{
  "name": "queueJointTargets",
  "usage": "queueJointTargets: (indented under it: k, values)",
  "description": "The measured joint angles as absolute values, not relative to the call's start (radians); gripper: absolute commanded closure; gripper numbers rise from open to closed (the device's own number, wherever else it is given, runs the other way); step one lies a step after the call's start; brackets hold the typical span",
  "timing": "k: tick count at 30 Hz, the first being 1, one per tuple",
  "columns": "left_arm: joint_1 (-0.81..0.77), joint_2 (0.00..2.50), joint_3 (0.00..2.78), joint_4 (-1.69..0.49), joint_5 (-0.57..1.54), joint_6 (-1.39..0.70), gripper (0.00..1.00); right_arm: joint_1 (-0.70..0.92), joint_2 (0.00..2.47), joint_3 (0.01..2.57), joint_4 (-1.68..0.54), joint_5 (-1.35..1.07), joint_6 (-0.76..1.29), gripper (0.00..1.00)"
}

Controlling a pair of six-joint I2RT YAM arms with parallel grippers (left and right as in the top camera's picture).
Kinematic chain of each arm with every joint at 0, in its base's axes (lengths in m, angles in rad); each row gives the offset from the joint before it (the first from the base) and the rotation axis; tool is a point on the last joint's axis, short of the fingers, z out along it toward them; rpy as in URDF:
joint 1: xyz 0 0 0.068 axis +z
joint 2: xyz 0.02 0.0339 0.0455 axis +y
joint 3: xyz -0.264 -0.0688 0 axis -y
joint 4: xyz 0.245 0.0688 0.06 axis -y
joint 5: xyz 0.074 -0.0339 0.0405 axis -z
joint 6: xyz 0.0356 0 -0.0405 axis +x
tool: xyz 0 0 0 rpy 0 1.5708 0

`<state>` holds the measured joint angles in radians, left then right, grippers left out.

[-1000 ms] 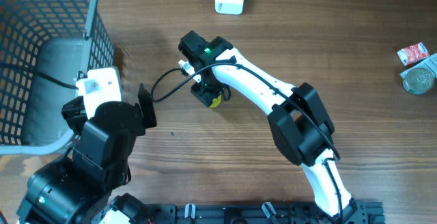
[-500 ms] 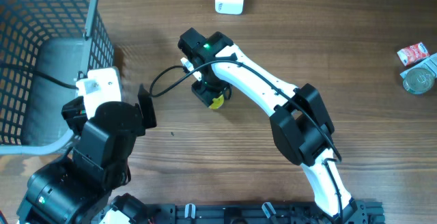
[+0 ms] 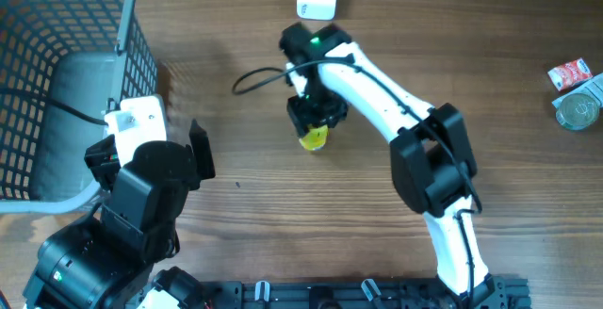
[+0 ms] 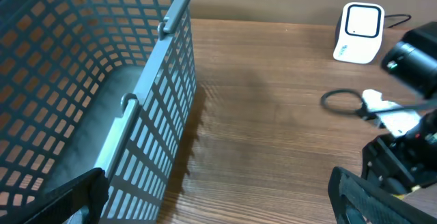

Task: Scan the item barcode
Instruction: 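Lift the Mentos bottle with the right gripper as left arm withdraws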

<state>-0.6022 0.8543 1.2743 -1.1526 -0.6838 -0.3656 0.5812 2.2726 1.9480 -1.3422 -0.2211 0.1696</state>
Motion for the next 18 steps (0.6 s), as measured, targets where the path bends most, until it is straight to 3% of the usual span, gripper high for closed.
queueJointTargets:
  k: [5,18]
  values:
    - [-0.602,0.854,1.274,-1.153,-0.684,-0.366,0.0,0.482,2.273,1.953,-1.419,-0.366,0.217,0.63]
    - [-0.602,0.854,1.274,-1.153,-0.684,-0.366,0.0,0.437,2.273,1.954,-1.605,-0.449,0.222,0.62]
